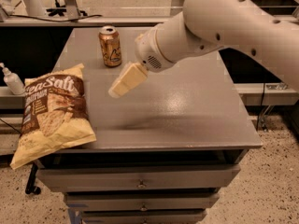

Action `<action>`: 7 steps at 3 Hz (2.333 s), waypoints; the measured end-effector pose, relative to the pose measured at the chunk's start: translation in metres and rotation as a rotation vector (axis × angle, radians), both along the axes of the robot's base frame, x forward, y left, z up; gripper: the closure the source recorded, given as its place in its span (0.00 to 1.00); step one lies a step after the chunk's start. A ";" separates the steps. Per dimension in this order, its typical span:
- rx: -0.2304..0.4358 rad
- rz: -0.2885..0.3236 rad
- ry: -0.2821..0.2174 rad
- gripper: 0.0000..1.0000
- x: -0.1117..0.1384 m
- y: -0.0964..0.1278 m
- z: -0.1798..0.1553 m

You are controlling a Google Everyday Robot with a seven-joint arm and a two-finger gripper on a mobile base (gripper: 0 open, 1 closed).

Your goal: Pick orange can

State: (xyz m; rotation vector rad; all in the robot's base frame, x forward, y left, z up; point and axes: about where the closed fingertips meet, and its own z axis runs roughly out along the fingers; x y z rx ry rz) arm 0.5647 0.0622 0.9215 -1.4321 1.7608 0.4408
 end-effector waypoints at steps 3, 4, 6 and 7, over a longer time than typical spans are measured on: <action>0.290 -0.114 -0.117 0.00 0.052 0.006 -0.012; 0.401 -0.147 -0.144 0.00 0.091 0.022 -0.021; 0.495 -0.166 -0.166 0.00 0.161 0.055 -0.034; 0.507 -0.168 -0.167 0.17 0.184 0.068 -0.037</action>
Offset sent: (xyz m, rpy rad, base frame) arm 0.0528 -0.0082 -0.0114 0.3216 -0.1465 -0.1436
